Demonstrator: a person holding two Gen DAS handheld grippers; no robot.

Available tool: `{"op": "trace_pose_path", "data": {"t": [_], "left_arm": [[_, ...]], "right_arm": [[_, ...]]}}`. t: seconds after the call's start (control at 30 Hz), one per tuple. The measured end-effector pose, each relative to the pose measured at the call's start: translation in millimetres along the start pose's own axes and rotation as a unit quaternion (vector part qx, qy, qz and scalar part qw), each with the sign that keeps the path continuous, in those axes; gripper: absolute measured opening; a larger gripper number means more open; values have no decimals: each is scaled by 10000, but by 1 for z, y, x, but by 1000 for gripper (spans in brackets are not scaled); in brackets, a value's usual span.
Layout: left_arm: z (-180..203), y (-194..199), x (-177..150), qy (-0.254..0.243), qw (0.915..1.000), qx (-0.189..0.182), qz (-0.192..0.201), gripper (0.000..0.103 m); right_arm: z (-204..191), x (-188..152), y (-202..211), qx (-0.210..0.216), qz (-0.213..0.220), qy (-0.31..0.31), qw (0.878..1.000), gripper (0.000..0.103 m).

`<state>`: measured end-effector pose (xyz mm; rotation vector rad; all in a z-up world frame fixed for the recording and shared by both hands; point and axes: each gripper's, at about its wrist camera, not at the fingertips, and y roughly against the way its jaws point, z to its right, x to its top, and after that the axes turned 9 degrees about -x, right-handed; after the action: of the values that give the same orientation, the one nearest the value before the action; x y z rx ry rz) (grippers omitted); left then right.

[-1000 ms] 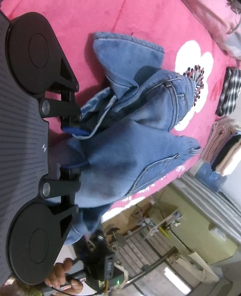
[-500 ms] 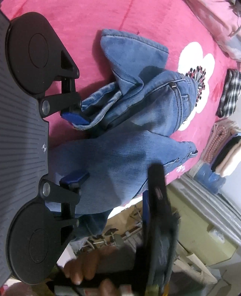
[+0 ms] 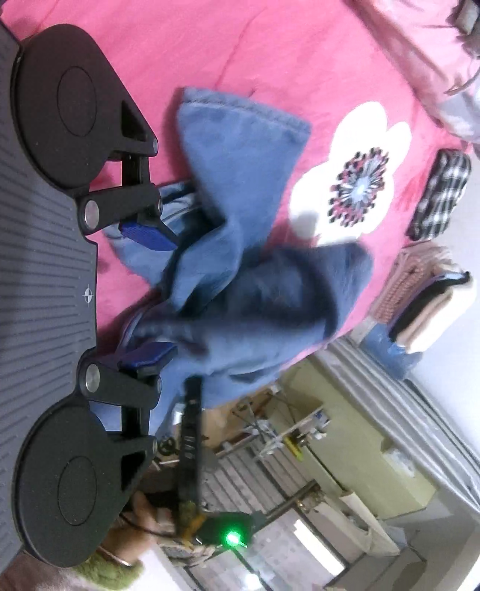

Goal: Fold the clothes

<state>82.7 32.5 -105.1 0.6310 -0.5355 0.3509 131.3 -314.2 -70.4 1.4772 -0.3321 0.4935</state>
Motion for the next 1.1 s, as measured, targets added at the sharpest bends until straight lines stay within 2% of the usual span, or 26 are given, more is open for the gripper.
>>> {"op": "trace_pose_path", "data": {"t": [0.07, 0.1, 0.3, 0.37, 0.43, 0.53, 0.67, 0.77, 0.87, 0.93, 0.97, 1.0, 1.1], "left_arm": [[1, 0, 4, -64, 10000, 29, 30, 54], [2, -1, 7, -101, 9999, 30, 32, 54], [8, -16, 25, -261, 9996, -101, -45, 56], [12, -24, 34, -276, 9994, -183, -59, 60], [18, -36, 44, -296, 9992, -250, -54, 69], [24, -62, 59, -249, 9989, -306, -242, 73], [20, -98, 74, 31, 9986, -137, -517, 72], [17, -112, 82, 245, 9983, -74, -522, 60], [17, -120, 84, 311, 9979, -61, -562, 43], [18, -123, 84, 305, 9979, -13, -575, 18], [19, -121, 83, 291, 9980, 36, -559, 13], [20, -116, 82, 296, 9983, 51, -506, 7], [18, -89, 78, 378, 9988, 62, -299, 3]], "right_arm": [[18, -5, -7, -206, -145, -246, 9994, 71], [26, -6, -7, -161, -199, -410, 9988, 71], [52, 1, 11, 415, -68, -1029, 9938, 72], [63, 10, 12, 675, -55, -1438, 9873, 73], [75, 19, 10, 911, -43, -1877, 9780, 77], [87, 34, -5, 1024, -72, -2338, 9668, 81], [95, 50, -44, 1324, -460, -2716, 9521, 81], [97, 56, -74, 1507, -705, -2829, 9446, 80], [94, 59, -97, 1690, -911, -2880, 9382, 70], [90, 59, -106, 1770, -968, -2861, 9367, 42], [89, 58, -106, 1734, -927, -2836, 9386, 33], [88, 58, -105, 1708, -870, -2816, 9402, 17], [93, 54, -84, 1811, -392, -2829, 9411, 13]]}}
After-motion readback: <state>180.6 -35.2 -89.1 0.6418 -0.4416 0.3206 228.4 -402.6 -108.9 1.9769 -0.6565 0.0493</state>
